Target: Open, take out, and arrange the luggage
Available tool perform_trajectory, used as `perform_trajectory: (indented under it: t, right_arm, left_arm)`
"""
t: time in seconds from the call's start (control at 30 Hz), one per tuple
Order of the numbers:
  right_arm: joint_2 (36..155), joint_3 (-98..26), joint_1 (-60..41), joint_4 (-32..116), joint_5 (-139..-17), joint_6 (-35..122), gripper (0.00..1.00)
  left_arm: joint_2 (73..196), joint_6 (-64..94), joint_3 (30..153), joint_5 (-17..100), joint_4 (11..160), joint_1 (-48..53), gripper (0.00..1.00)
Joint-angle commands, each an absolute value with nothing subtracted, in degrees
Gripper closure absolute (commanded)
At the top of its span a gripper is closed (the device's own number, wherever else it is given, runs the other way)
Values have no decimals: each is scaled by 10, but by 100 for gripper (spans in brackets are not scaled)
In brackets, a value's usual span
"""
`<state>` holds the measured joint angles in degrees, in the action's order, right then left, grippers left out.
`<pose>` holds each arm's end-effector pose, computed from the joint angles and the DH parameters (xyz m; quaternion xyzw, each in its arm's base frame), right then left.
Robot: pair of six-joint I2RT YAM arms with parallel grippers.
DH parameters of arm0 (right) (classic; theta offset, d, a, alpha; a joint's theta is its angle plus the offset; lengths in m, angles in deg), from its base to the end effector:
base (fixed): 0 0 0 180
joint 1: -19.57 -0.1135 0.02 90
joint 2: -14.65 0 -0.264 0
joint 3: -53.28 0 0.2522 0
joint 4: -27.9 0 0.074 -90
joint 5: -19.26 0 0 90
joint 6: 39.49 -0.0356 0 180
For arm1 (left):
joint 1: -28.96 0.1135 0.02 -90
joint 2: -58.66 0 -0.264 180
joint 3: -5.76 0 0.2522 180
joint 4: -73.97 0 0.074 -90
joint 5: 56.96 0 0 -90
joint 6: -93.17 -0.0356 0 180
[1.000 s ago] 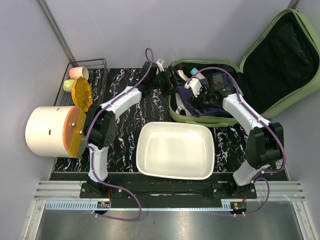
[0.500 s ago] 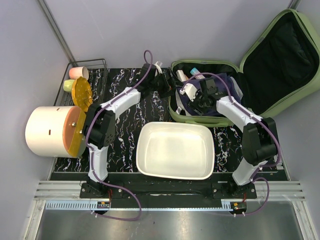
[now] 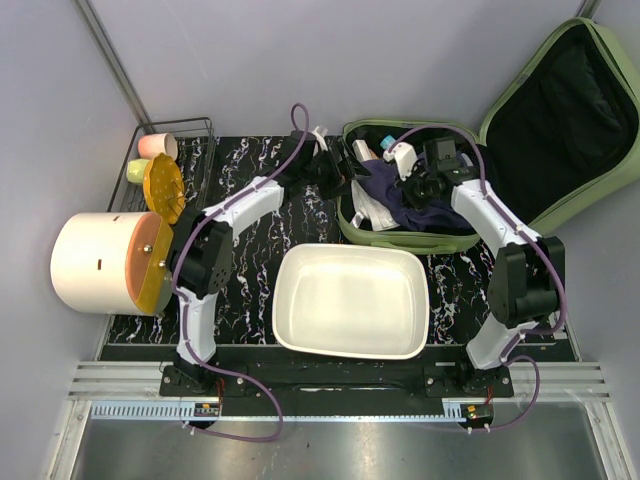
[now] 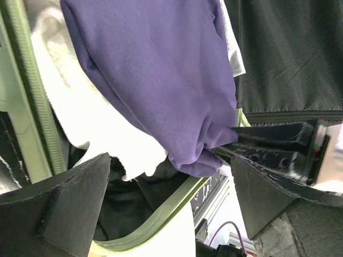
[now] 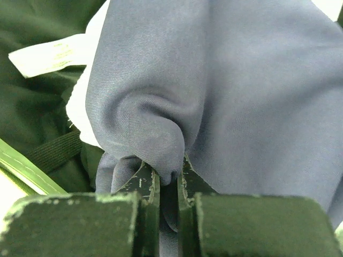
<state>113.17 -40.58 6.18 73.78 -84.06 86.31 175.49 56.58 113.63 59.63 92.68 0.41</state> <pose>0.3673 0.0959 0.2702 -0.4247 0.8338 0.0419 0.3501 0.4158 -0.2444 0.2607 -0.0630 0.8388 -0.4788 0.2512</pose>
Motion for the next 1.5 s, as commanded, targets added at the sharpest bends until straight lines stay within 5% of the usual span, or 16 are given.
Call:
perform_trajectory:
  t: [0.0, 0.9, 1.03, 1.17, 1.33, 1.4, 1.43, 1.47]
  right_arm:
    - [1080, -428, 95, 684, -855, 826, 100]
    - [1026, -377, 95, 659, -902, 800, 100]
    - [1018, -369, 95, 657, -919, 784, 100]
    - [1013, -364, 94, 656, -938, 761, 100]
    - [1009, -374, 95, 662, -955, 743, 99]
    - [1010, -397, 100, 671, -964, 731, 81]
    - [1011, -406, 107, 679, -970, 727, 56]
    - [1012, -429, 116, 682, -975, 714, 44]
  left_arm:
    - [1751, 595, 1159, 596, 884, -16, 1]
    - [1859, 744, 1221, 573, 807, -82, 1]
    - [1869, 747, 1233, 572, 808, -82, 7]
    - [1878, 752, 1237, 576, 803, -82, 24]
    - [1868, 733, 1248, 597, 806, -79, 63]
    - [1865, 708, 1274, 614, 817, -79, 93]
    - [1857, 701, 1280, 625, 831, -79, 100]
    - [1851, 695, 1284, 630, 836, -79, 100]
